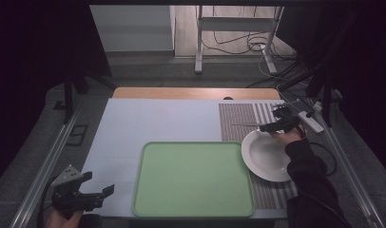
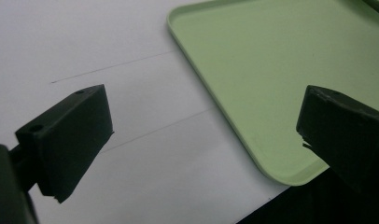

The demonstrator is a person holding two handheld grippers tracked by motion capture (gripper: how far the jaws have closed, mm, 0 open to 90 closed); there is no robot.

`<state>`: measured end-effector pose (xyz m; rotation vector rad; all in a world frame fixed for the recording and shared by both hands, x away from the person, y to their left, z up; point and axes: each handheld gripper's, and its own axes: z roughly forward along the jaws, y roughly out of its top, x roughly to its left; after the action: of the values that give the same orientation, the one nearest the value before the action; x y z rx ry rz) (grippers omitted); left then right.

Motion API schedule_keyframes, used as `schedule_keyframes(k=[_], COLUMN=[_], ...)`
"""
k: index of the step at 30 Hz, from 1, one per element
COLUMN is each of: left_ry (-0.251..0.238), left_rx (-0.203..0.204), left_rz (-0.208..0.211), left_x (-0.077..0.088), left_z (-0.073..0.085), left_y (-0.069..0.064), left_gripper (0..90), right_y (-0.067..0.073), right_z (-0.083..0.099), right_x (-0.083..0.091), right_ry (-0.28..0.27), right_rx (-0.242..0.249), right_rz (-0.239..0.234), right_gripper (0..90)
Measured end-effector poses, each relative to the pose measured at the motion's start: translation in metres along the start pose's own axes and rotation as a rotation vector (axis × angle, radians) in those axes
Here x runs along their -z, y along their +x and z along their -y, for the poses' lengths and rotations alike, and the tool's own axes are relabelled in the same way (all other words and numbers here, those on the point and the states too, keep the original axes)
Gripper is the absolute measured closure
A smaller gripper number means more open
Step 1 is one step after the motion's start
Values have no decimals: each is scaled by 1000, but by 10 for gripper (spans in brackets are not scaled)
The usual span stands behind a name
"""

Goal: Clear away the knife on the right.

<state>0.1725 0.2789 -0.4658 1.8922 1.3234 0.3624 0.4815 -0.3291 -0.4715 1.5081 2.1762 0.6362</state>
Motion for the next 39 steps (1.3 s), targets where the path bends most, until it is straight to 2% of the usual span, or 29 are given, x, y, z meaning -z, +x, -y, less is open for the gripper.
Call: schedule_keyframes(k=[8,11,13,14,15,19,20,21,22,26,33,38,39], left_ry=[-1,1,3,3,2,2,2,2,2,2,2,-1,0], left_rx=[-1,-5,-5,-5,-4,-4,-4,-4,-4,-4,-3,-1,-2], left_rz=[3,2,2,2,2,2,2,3,3,3,5,8,8], left_x=[0,0,0,0,0,0,0,0,0,0,0,0,0], left_z=[0,0,0,0,0,0,0,0,0,0,0,0,0], left_y=[0,0,0,0,0,0,0,0,0,0,0,0,0], left_gripper=[33,33,33,33,33,33,33,34,34,34,34,34,34], right_y=[-9,-14,-17,-17,-22,-31,-31,-35,-36,-38,-40,-41,-41], right_z=[-5,-8,-9,-9,-10,-13,-13,-15,-15,-18,-20,-18,-17], right_x=[-11,-11,-12,-12,-13,-18,-18,-22,-24,-31,-49,-49,-47], right_ry=[10,8,9,9,14,40,40,60,67,83,93,99,109], right_rx=[-24,-13,-9,-9,-10,-15,-15,-16,-14,-14,14,56,46], right_rz=[-3,-7,-1,-1,-1,-34,-34,-61,-68,-73,23,32,29], right_gripper=[0,99,230,230,371,674,674,835,886,900,900,900,900])
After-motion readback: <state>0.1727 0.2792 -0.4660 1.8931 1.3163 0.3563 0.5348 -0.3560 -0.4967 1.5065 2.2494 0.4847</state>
